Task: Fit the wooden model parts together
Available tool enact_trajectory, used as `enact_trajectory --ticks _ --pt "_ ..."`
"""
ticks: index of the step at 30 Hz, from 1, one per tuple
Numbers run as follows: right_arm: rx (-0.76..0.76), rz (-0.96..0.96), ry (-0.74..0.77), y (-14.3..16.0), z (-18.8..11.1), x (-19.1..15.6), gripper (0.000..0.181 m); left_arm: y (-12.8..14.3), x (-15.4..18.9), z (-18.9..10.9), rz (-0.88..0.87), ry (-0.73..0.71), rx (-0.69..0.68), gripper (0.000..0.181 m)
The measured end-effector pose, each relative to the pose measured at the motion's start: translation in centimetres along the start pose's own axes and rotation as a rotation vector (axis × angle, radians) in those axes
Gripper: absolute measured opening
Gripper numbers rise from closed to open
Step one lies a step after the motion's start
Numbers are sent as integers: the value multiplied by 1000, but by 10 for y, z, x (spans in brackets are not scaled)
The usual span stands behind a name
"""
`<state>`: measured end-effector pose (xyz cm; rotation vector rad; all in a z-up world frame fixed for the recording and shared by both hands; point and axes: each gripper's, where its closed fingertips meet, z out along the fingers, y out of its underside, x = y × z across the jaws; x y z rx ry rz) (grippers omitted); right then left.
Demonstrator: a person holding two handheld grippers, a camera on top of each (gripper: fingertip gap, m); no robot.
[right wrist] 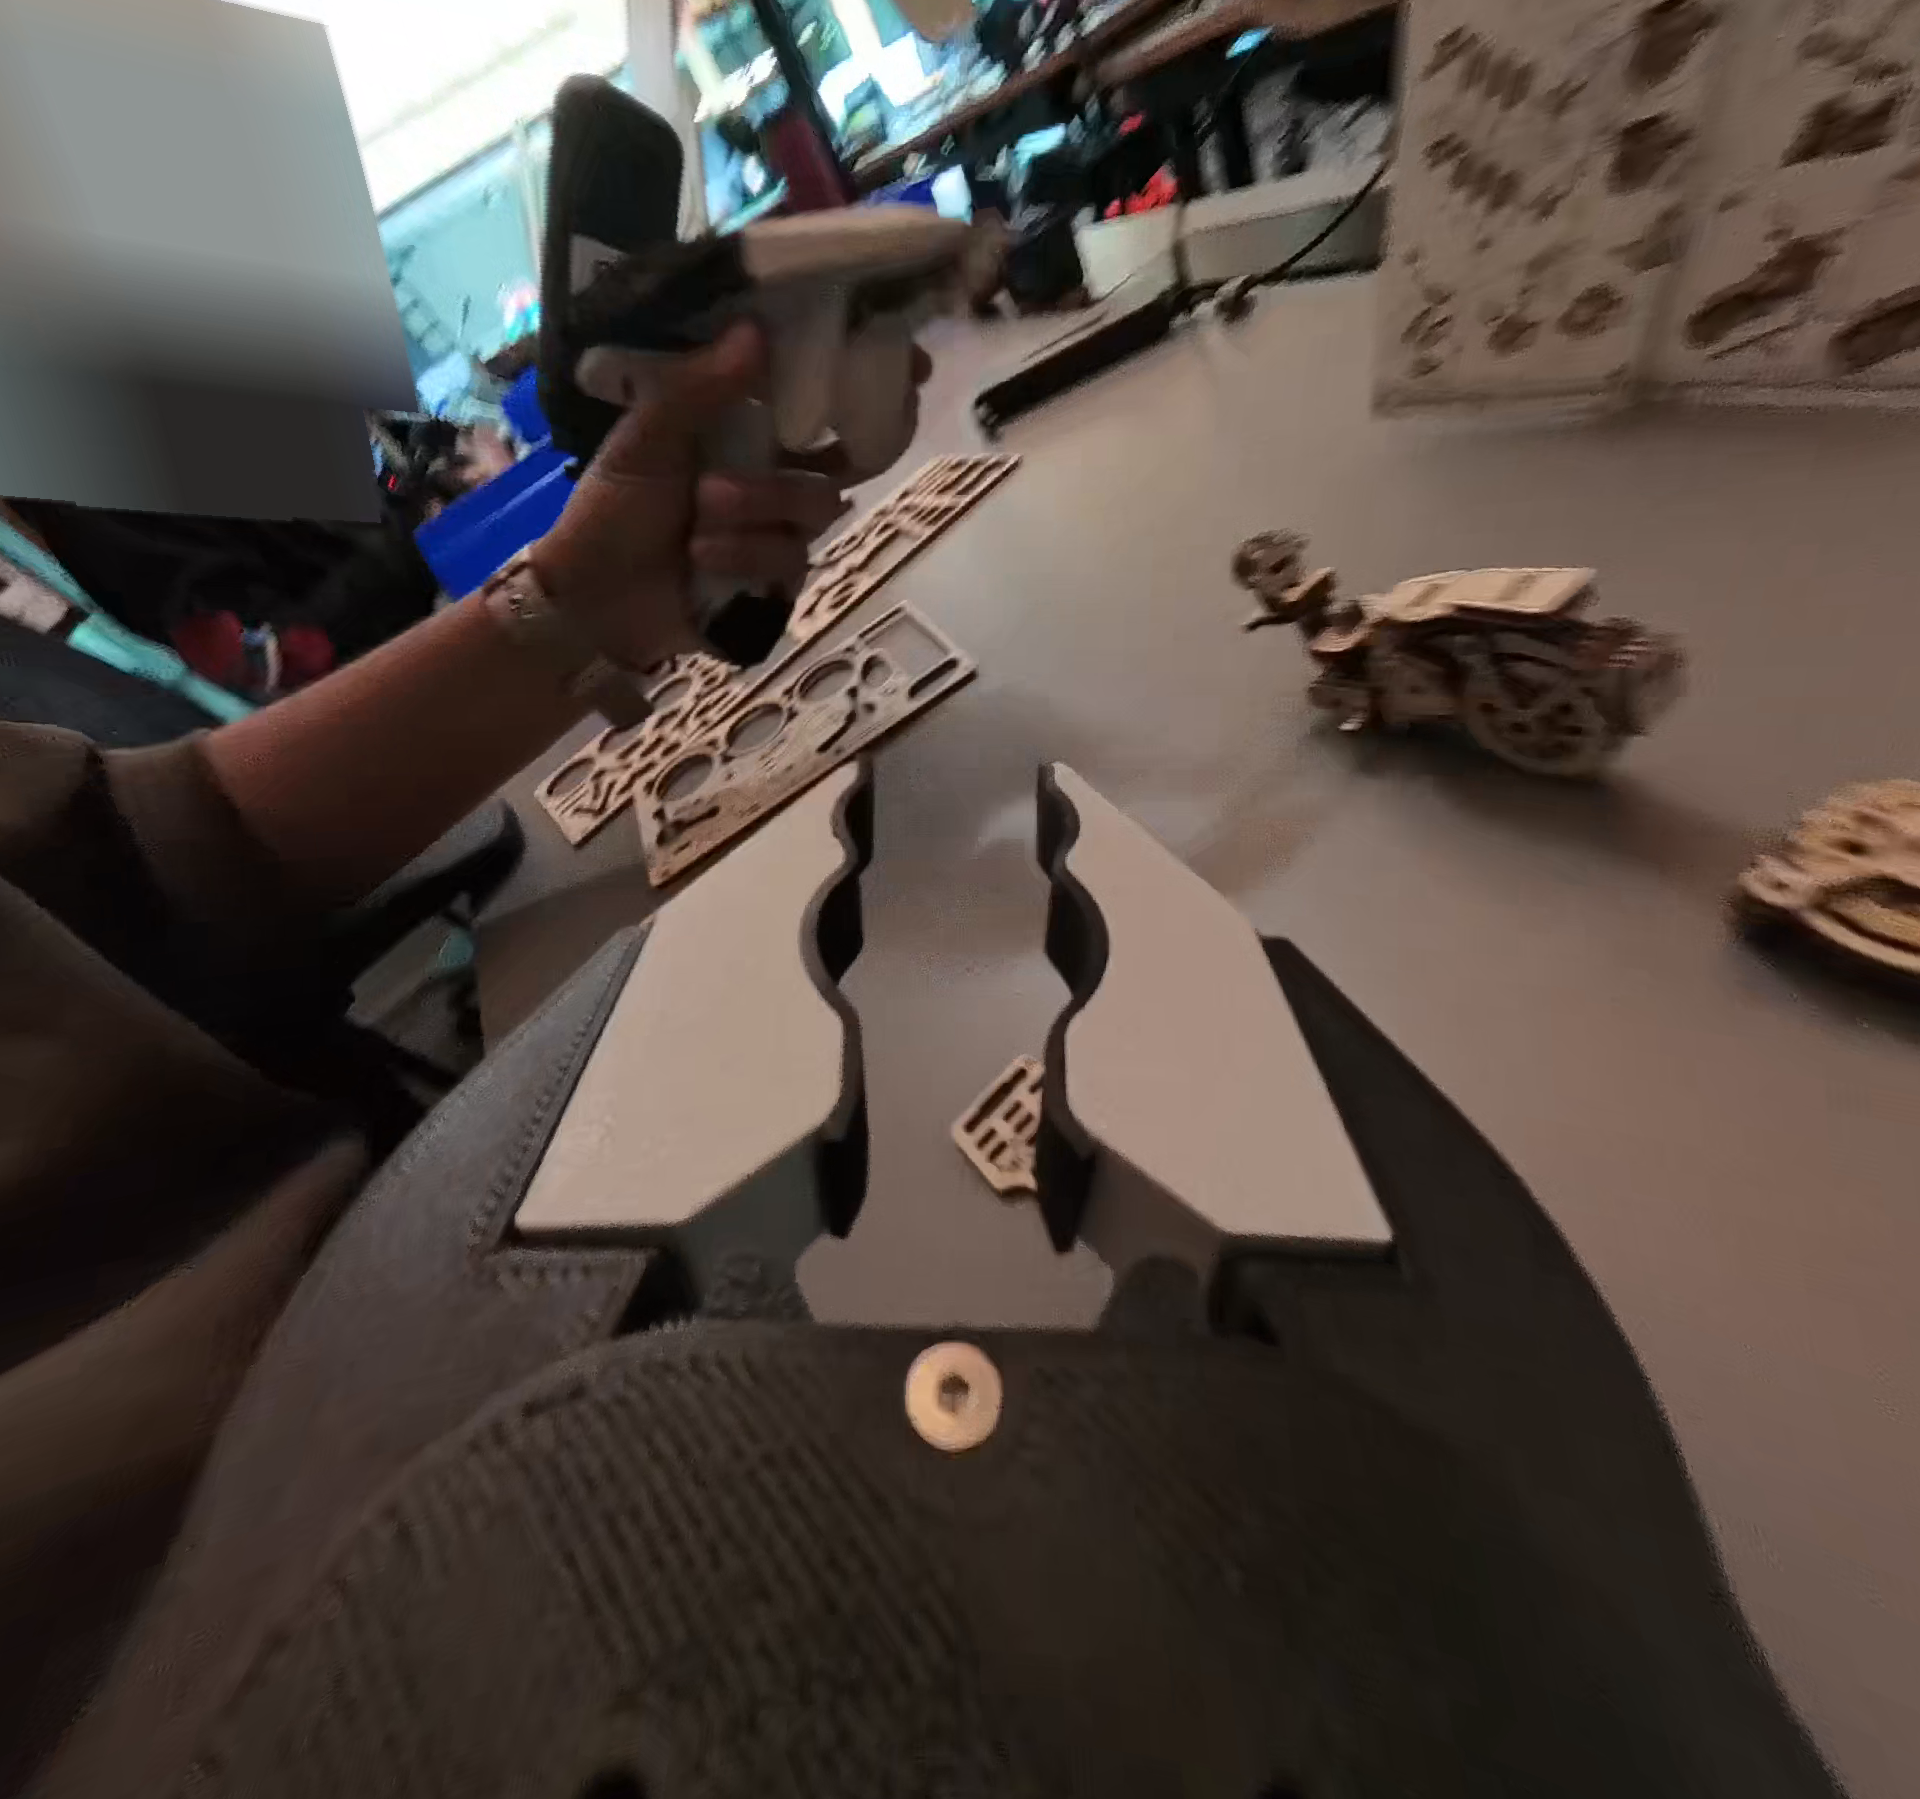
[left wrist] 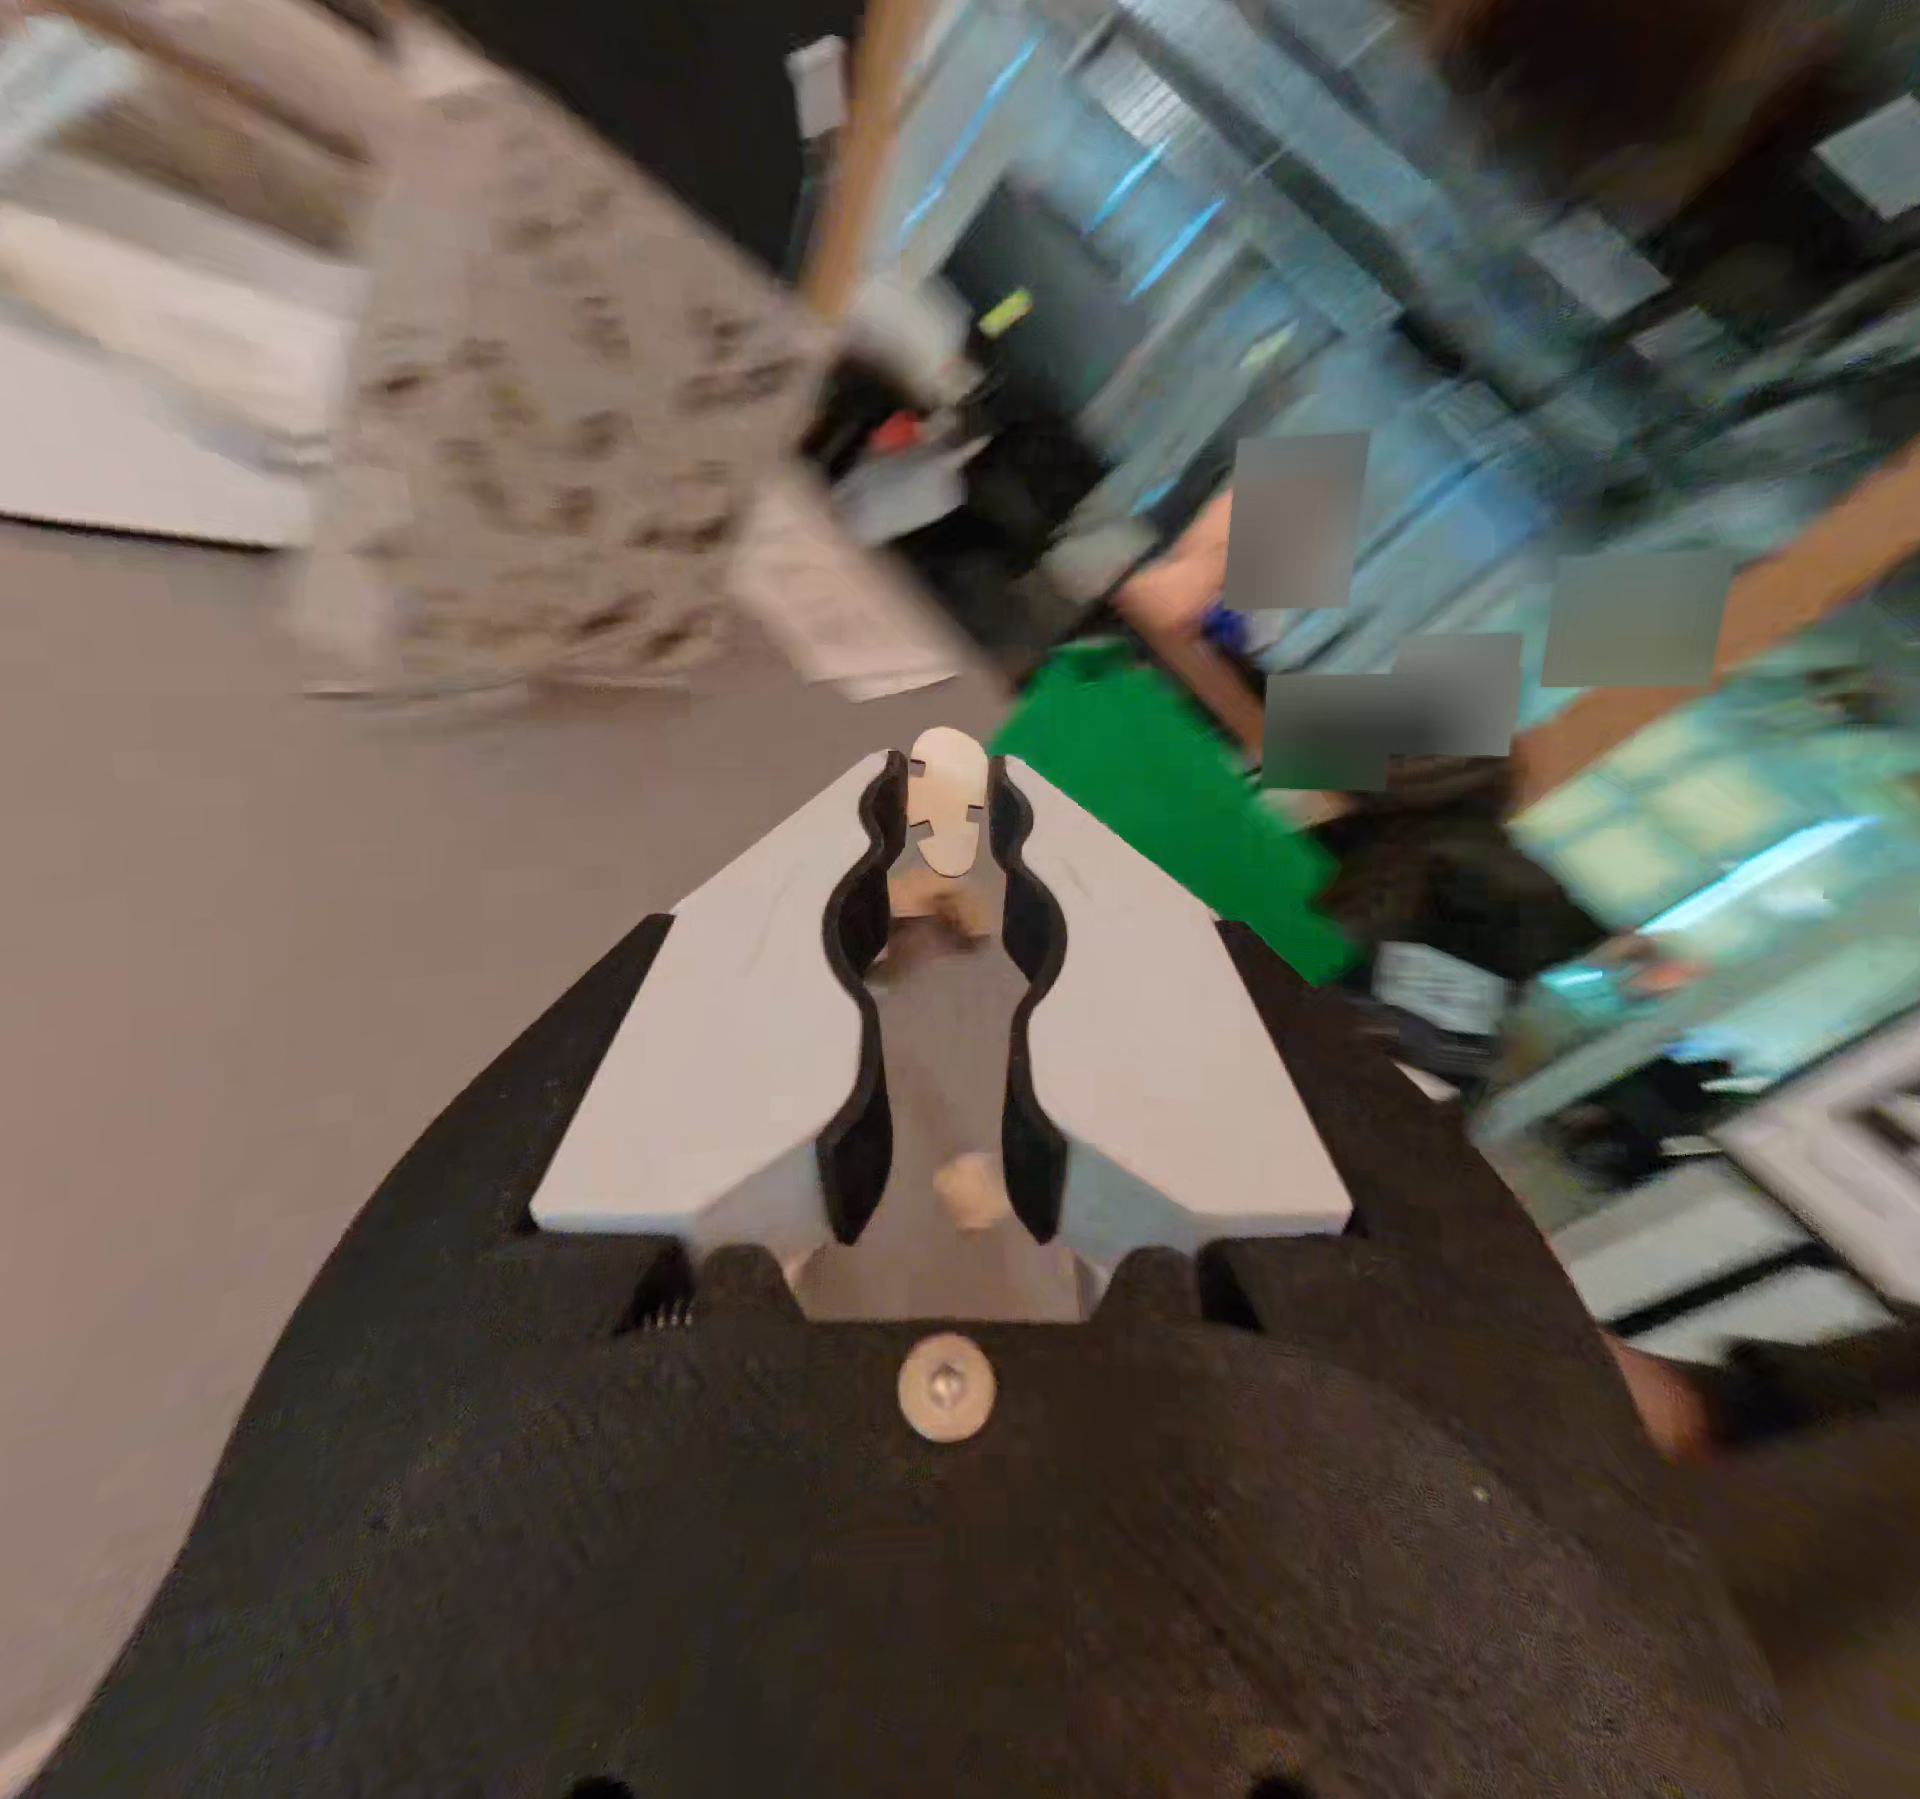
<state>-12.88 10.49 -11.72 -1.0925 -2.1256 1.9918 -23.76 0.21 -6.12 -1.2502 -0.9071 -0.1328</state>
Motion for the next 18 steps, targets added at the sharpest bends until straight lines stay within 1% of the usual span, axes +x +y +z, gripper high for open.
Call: enact_trajectory --ticks 1,2,4,6,8,10,13,16,18 --pt "-19 4 -44 2 9 -8 31 6 22 -10 -53 91 54 13" --pt "-4 20 -85 -3 15 -16 30 15 36 -17 -115 146 77 13" --pt "93 -3 -138 -26 18 -31 35 33 55 -23 -236 241 83 13" --pt "163 -195 -141 -46 16 -47 46 46 66 -22 -351 286 72 13" --pt "183 -430 -71 -54 16 -57 56 51 76 -20 -465 342 71 12" --pt "196 -604 16 -57 16 -57 56 59 85 -17 -534 386 40 12" --pt "188 -753 55 -53 15 -59 50 72 90 -12 -618 418 -15 12" --pt "129 -824 73 -39 18 -51 46 86 92 -4 -643 436 -61 12" --pt "105 -807 68 -34 21 -47 44 92 91 1 -666 442 -77 13"
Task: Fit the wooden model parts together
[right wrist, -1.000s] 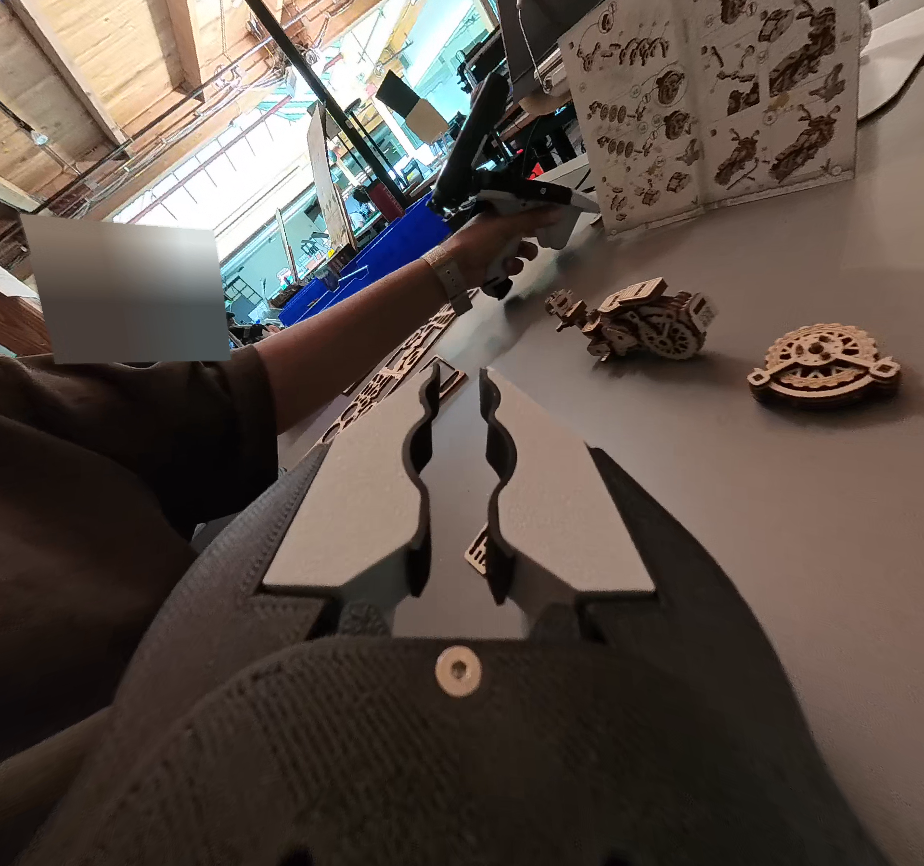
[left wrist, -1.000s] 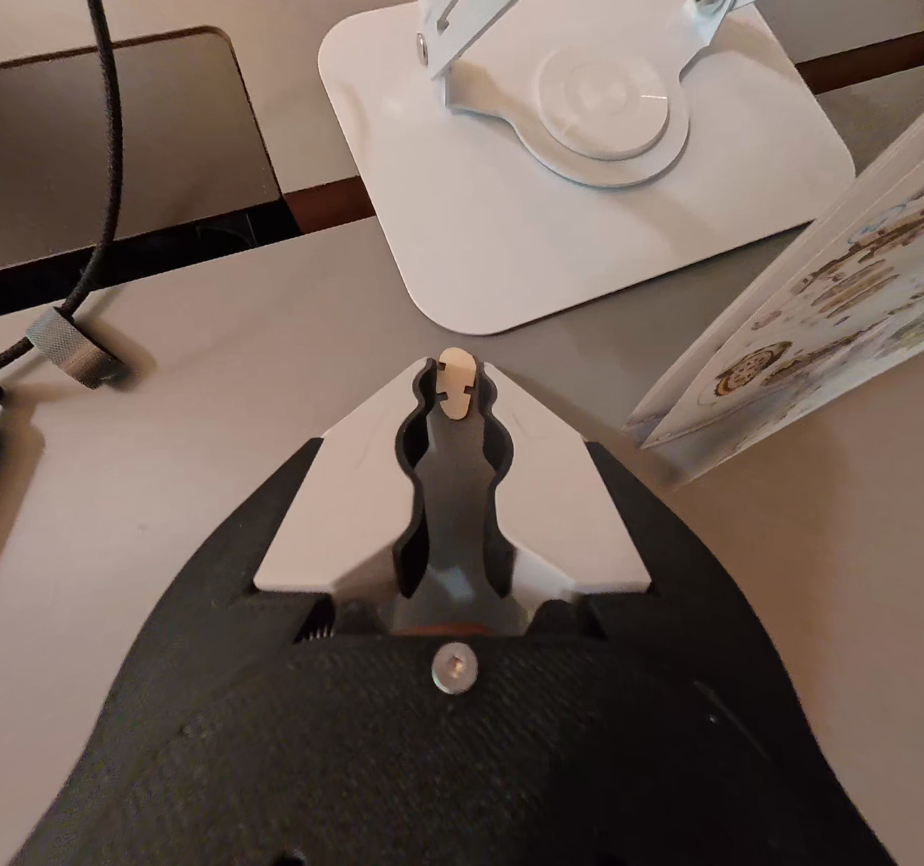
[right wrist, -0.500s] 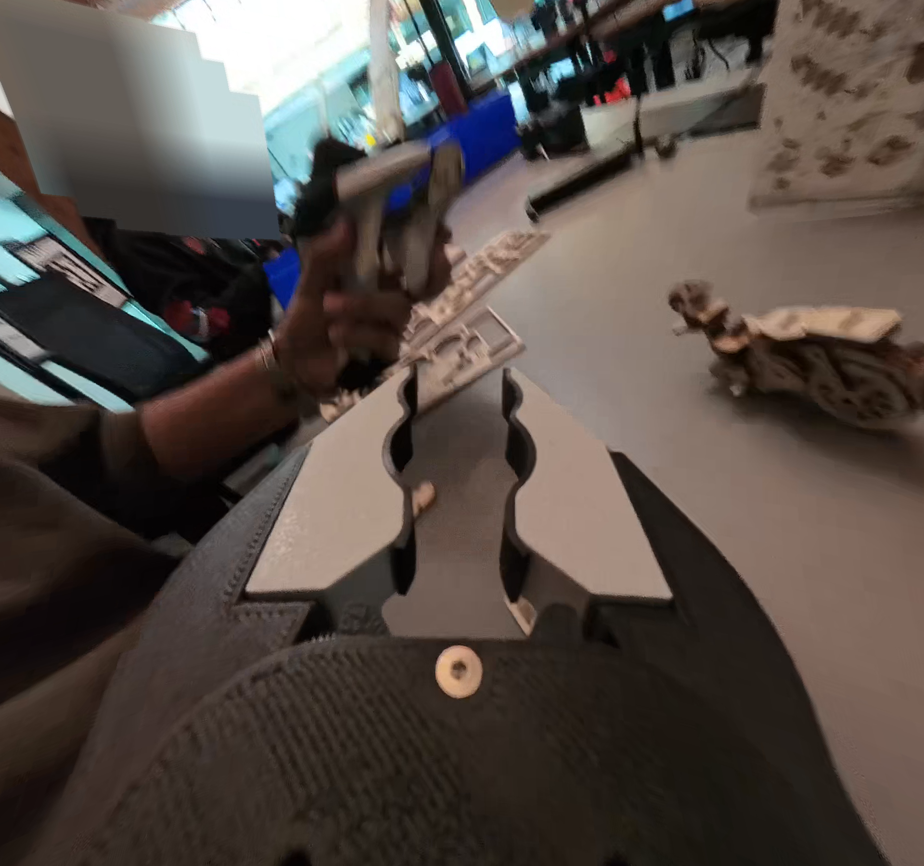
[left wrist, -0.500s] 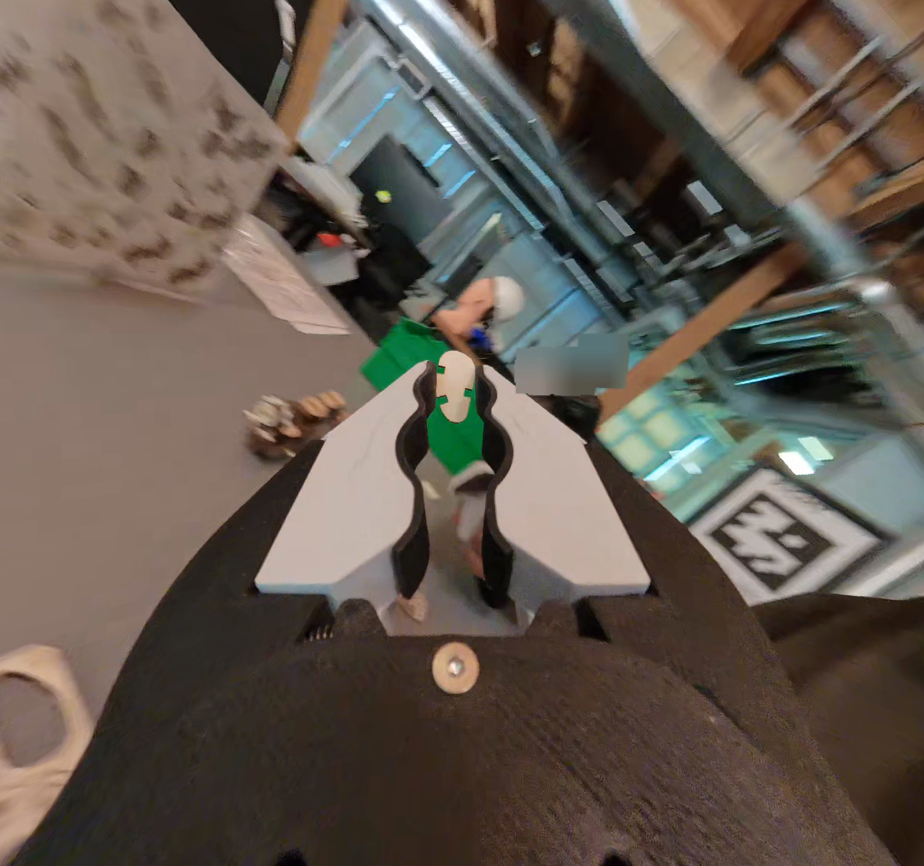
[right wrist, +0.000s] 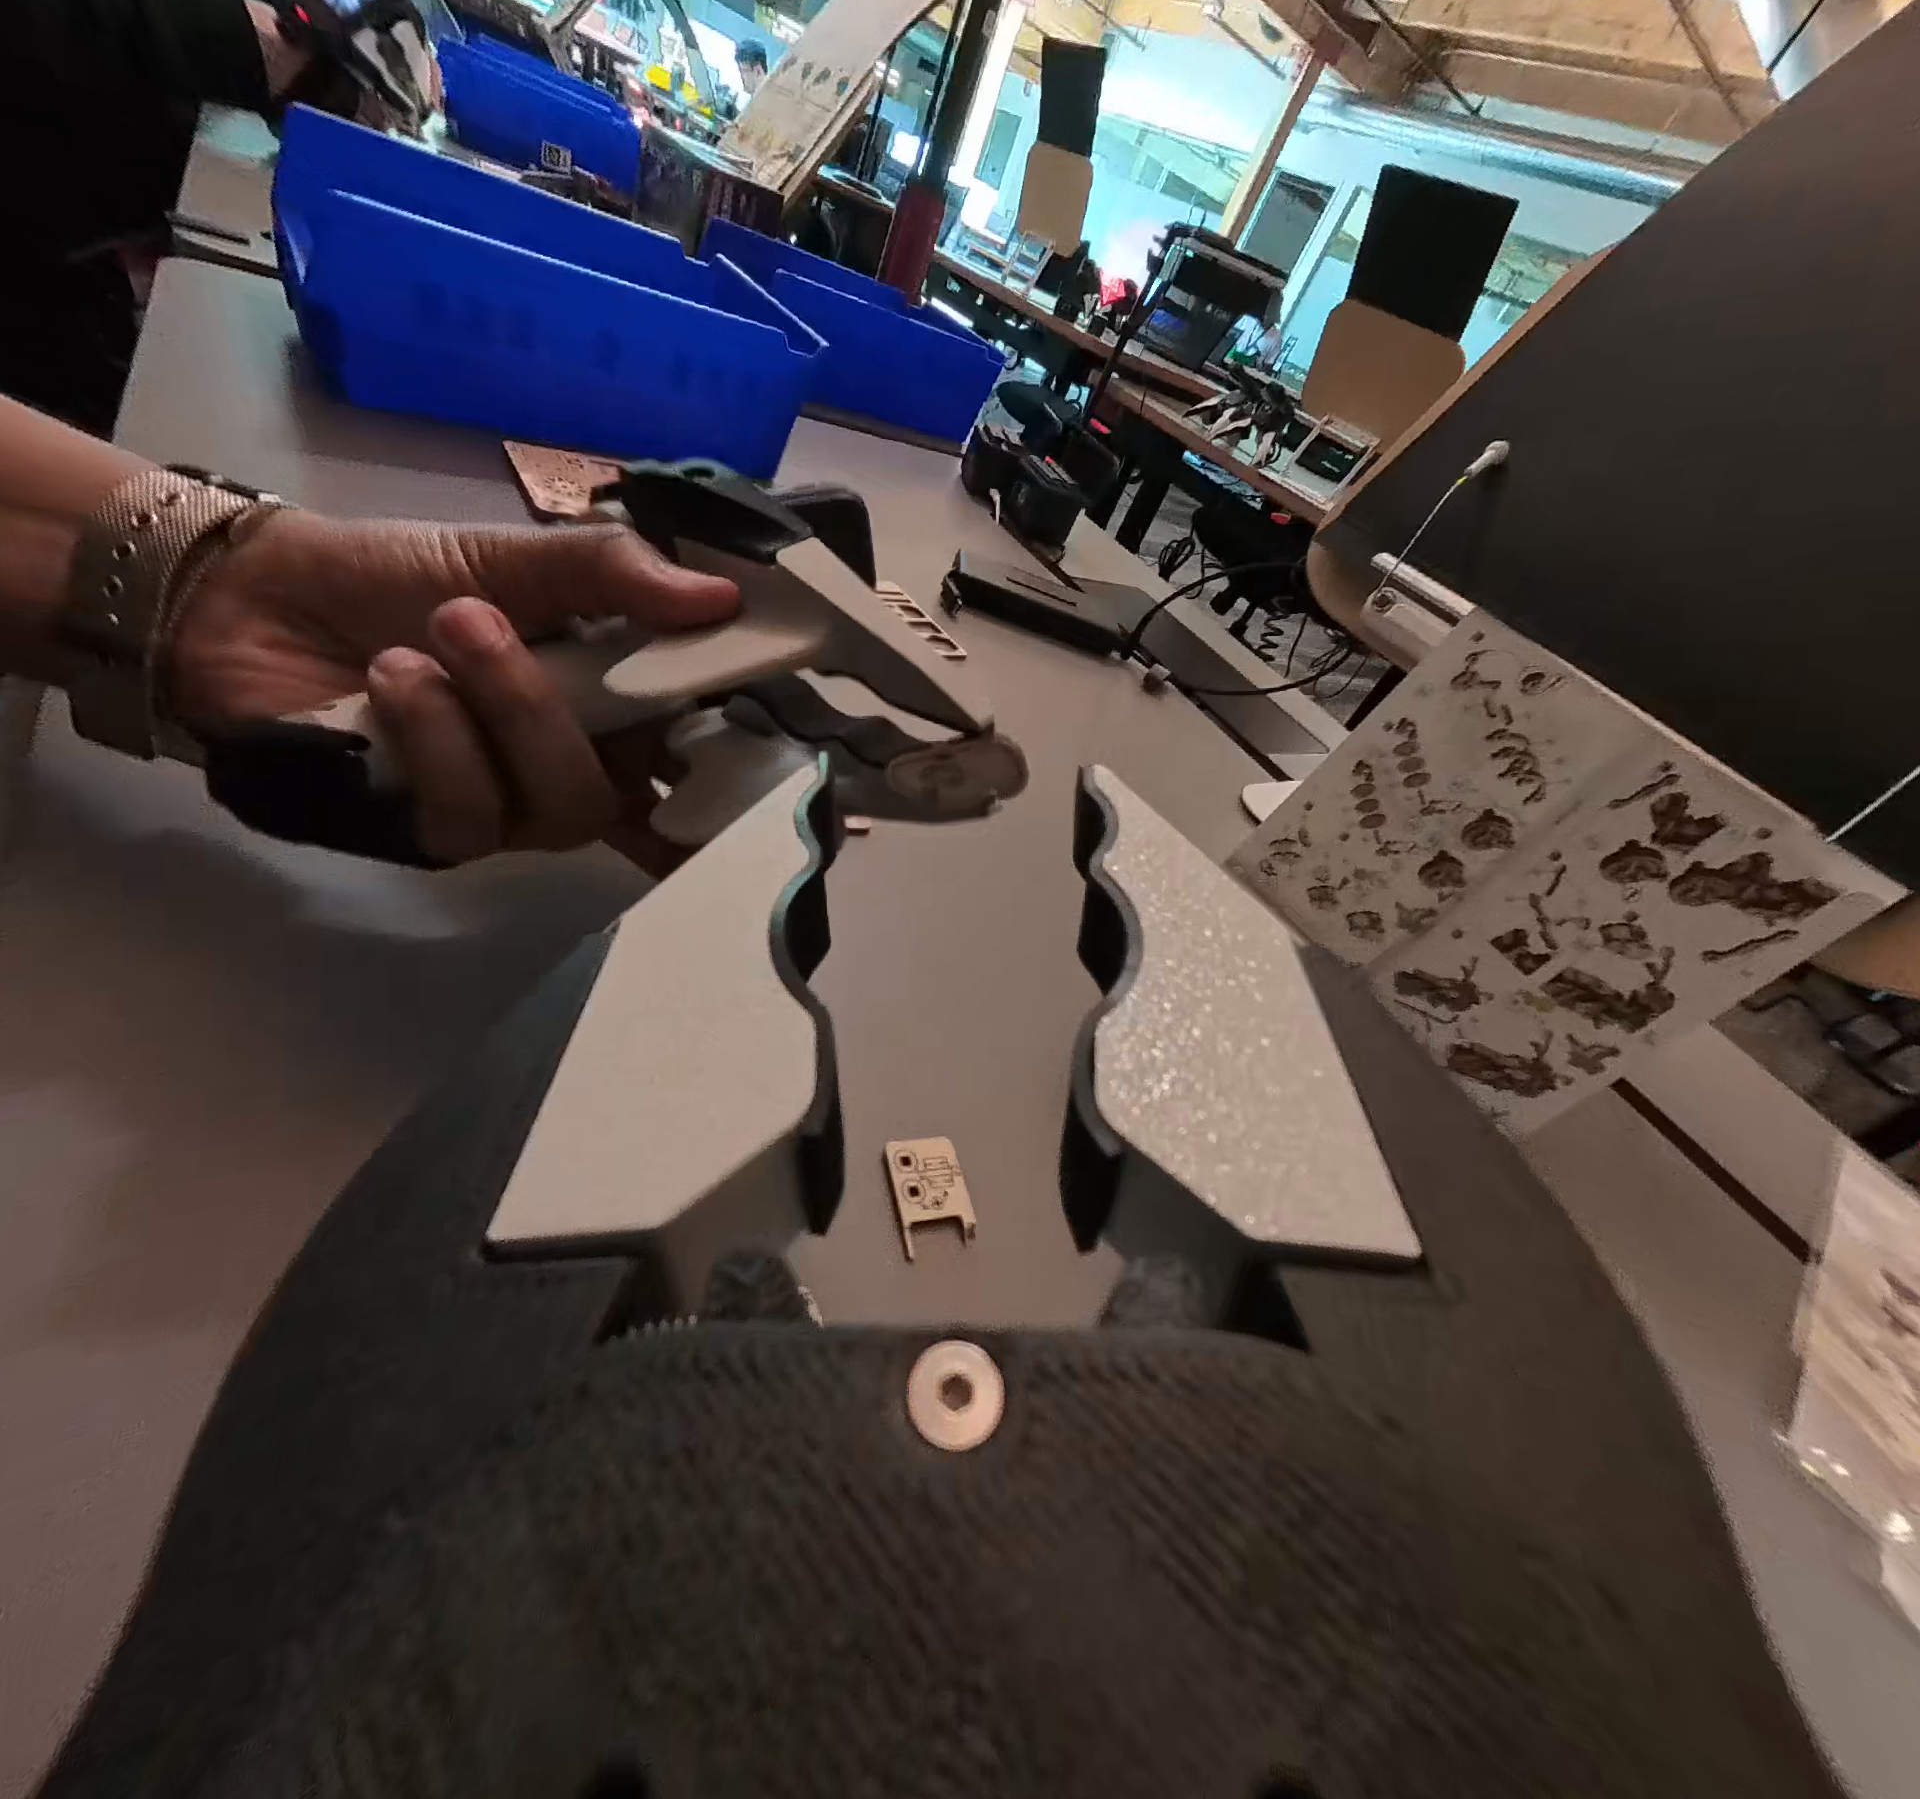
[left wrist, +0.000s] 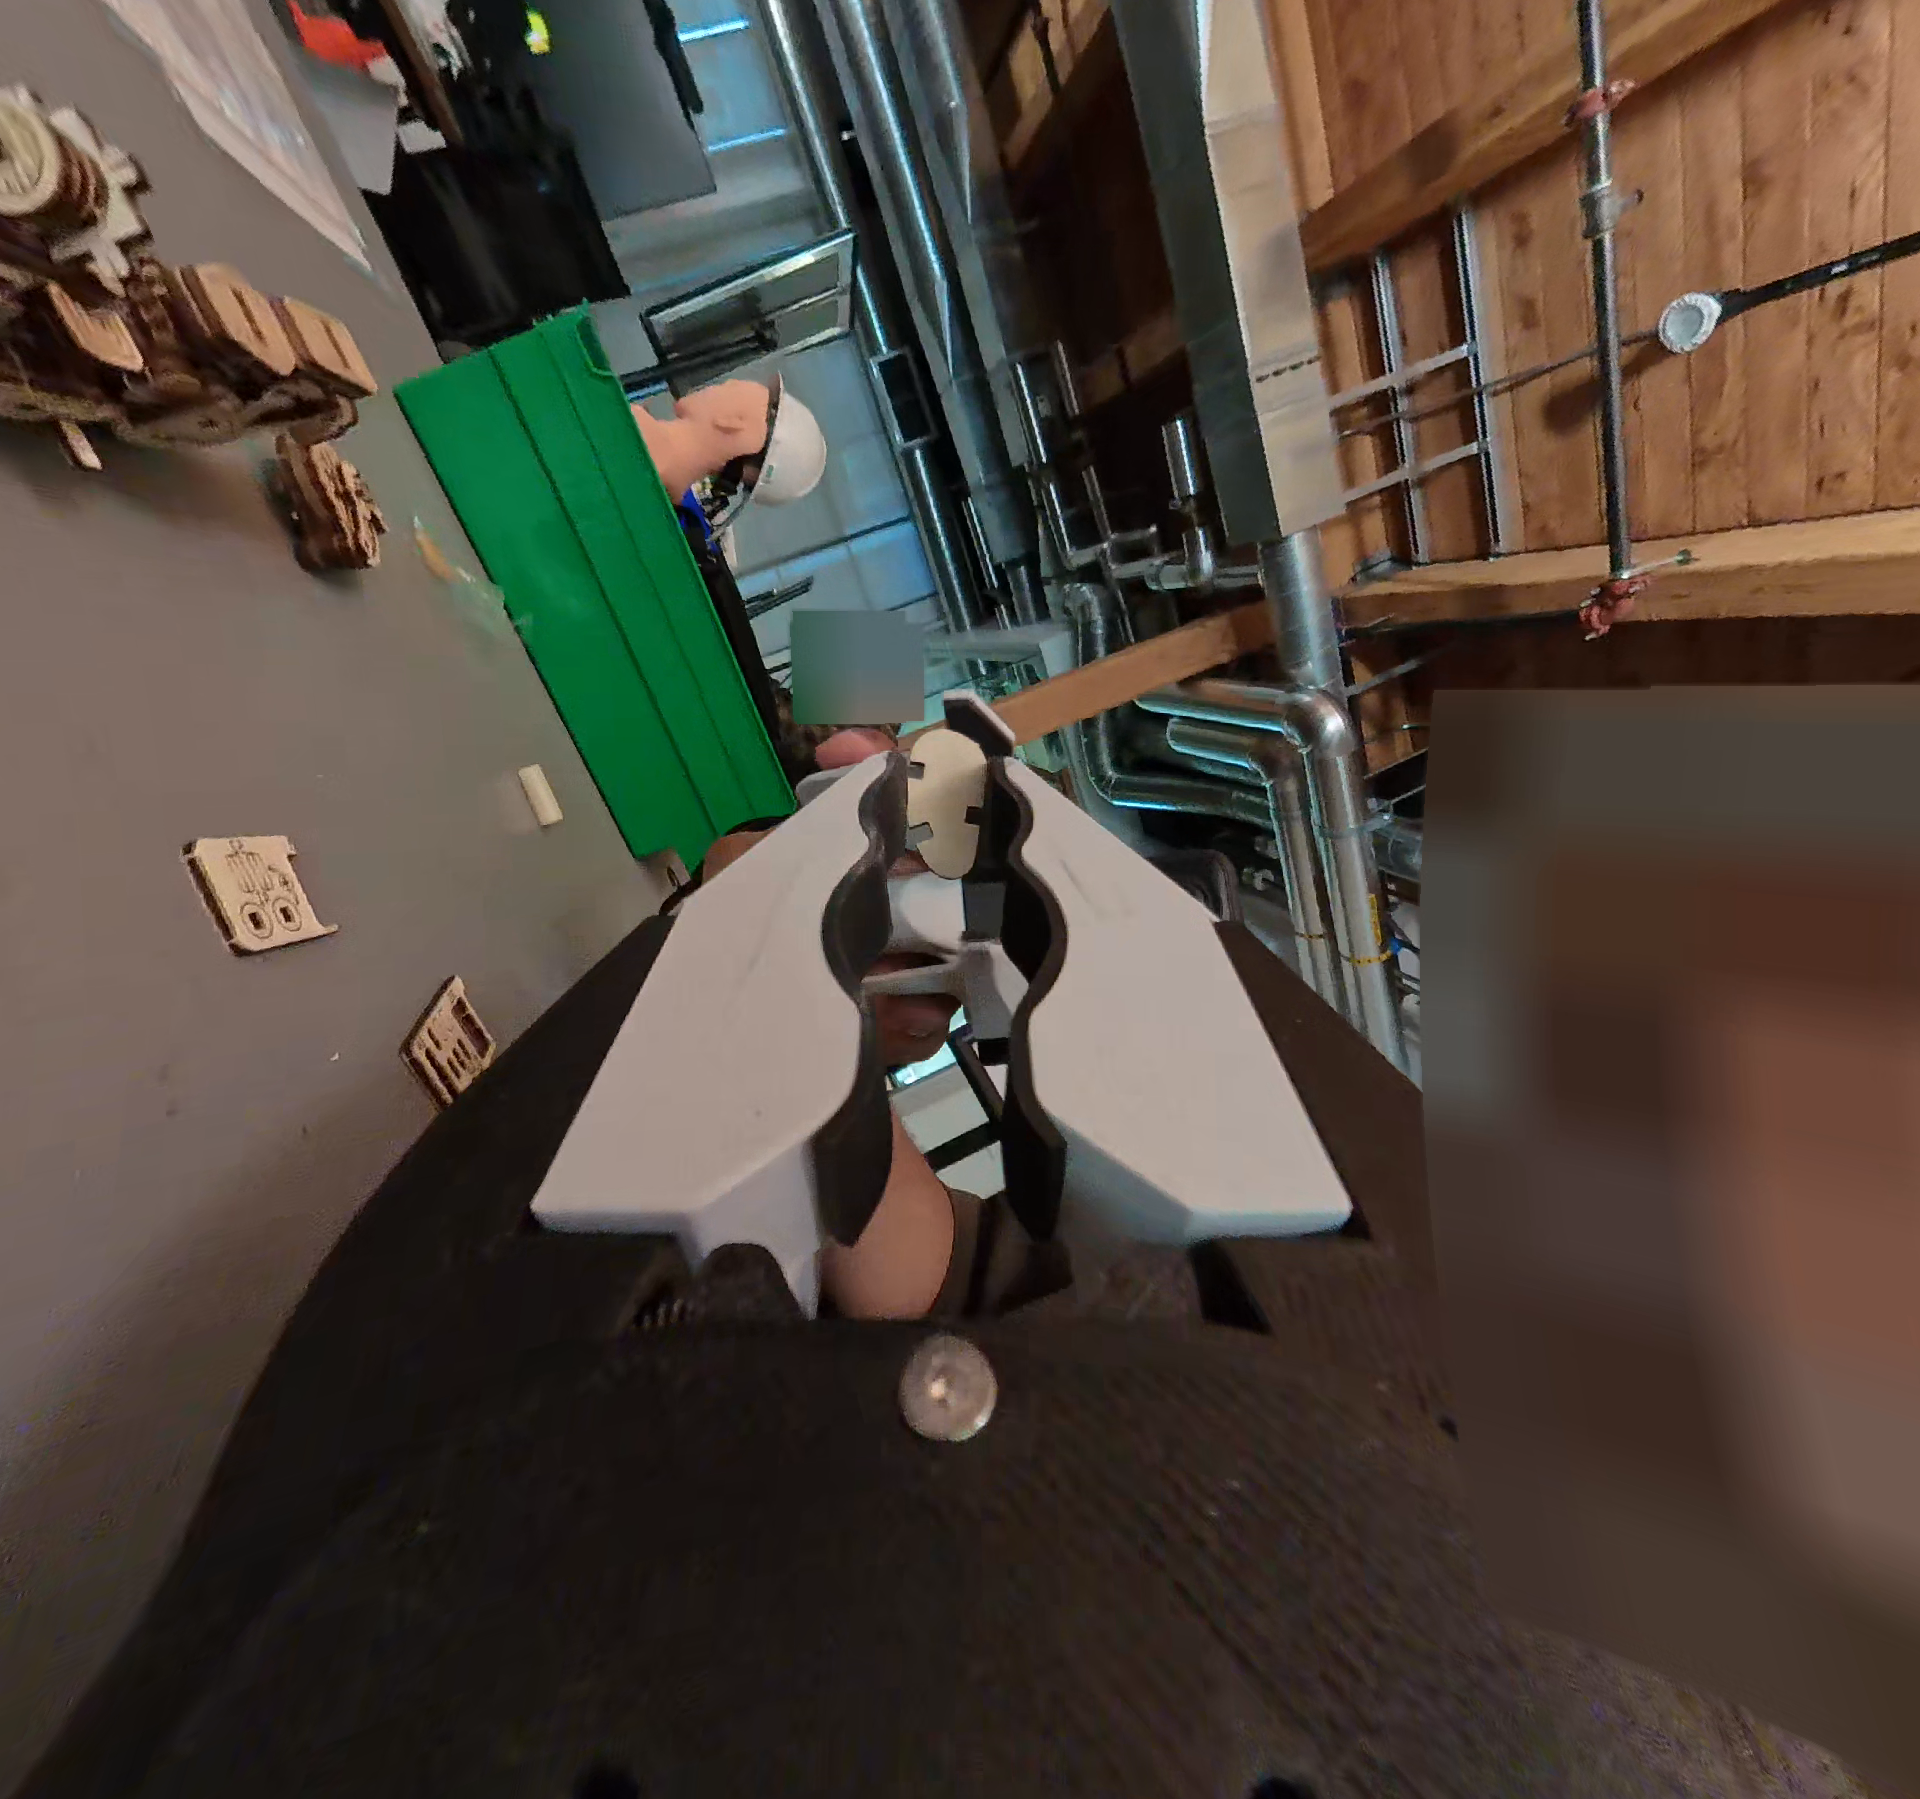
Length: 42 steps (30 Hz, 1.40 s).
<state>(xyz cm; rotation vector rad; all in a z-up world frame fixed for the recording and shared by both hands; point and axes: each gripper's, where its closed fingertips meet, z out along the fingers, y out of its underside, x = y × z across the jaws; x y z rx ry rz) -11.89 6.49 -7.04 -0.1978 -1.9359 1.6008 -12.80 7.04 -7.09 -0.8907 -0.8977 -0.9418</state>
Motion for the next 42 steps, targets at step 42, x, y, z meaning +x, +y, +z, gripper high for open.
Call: enact_trajectory --ticks 42 --pt "-424 281 -244 87 -7 -37 23 16 -53 -50 697 -626 -373 20"
